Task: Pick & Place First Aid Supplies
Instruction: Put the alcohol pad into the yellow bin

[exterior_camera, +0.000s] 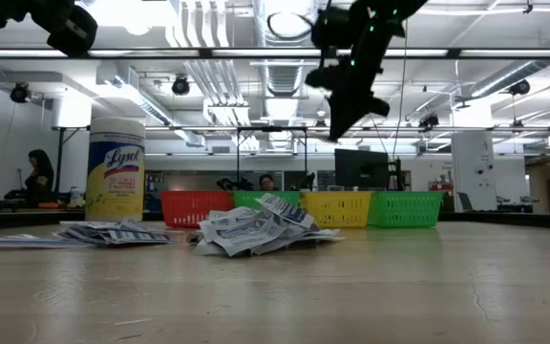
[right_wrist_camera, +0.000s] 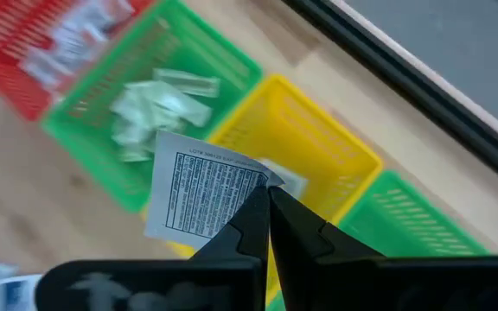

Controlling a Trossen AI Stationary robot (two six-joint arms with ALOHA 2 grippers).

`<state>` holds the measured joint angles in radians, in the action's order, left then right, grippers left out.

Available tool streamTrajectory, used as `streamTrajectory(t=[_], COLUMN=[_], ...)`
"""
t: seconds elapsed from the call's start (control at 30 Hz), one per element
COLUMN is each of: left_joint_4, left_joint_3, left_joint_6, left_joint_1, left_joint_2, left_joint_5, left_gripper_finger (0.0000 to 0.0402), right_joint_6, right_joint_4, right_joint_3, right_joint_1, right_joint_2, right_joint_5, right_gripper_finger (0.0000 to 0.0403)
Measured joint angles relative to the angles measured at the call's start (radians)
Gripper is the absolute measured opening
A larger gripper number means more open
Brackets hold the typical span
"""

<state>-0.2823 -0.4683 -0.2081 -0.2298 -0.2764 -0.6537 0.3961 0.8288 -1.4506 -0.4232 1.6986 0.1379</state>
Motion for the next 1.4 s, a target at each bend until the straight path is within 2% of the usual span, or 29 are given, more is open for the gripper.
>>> streamTrajectory(t=[0.23,0.8,1.27,1.4], left_joint_4=[0.004,0.012,0.029,0.029], left_joint_3=[0.000,0.000,0.000,0.000], left_joint_6=[-0.003,-0.007,-0.009,-0.009], left_joint_1=[0.000,0.000,0.000,0.000], left_joint_2=[0.000,0.000,0.000,0.000], left_joint_5=[0.023,0.054,0.054,0.054], left_gripper_finger=[0.0175,0.0175,0.0175,0.0175], right_joint_6=[-0.035,-0.064,-0.139,-0.157], right_joint_4=[0.002,0.000,-0.012,-0.038], right_joint_3=[0.001,0.001,0.001,0.001], right_joint_1=[-0.059,-0.053,-0.052,-0.052], right_joint_2=[0.107,0.262,0.262,0.262], right_joint_5=[-0.013,-0.034,-0.053,-0.062], right_gripper_finger=[0.0008,0.0008,0.0009,0.0028])
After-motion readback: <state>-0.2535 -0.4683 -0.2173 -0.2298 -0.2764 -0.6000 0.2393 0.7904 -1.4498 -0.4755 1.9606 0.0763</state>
